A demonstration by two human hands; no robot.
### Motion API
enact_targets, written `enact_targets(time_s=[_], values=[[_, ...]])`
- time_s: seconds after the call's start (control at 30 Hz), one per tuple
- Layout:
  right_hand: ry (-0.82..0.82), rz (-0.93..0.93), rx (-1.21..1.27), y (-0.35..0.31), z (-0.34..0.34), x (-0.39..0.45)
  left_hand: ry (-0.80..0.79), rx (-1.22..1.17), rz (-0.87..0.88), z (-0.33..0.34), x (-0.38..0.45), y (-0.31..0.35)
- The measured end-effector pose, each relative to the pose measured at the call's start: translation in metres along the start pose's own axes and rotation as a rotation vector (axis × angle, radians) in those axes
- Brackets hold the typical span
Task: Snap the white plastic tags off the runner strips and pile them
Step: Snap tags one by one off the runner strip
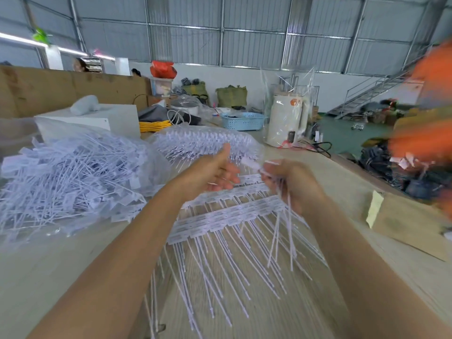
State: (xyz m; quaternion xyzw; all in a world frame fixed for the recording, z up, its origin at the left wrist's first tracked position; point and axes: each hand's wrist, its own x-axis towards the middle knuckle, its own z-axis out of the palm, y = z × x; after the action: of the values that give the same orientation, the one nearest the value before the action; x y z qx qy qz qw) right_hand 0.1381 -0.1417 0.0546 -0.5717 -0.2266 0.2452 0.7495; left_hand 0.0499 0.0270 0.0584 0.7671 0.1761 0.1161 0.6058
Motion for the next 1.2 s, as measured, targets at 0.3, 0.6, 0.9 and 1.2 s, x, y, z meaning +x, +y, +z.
enact_targets(time_s=[0.3, 0.6, 0.9, 1.2], values=[[-0.061, -0.033, -0.011, 0.025, 0.012, 0.01, 0.168, 0.043, 0.129, 0.021, 0.004, -0.008], [-0.003, -0.103, -0.28, 0.03, 0.013, 0.008, 0.034, -0.151, -0.063, 0.026, 0.003, -0.014], [0.102, -0.722, -1.144, 0.034, 0.024, 0.006, -0.055, -0.305, -0.262, 0.021, 0.0, -0.002], [0.349, -0.083, -0.142, 0.008, -0.02, 0.02, -0.164, -0.365, -0.235, 0.006, -0.009, 0.016]])
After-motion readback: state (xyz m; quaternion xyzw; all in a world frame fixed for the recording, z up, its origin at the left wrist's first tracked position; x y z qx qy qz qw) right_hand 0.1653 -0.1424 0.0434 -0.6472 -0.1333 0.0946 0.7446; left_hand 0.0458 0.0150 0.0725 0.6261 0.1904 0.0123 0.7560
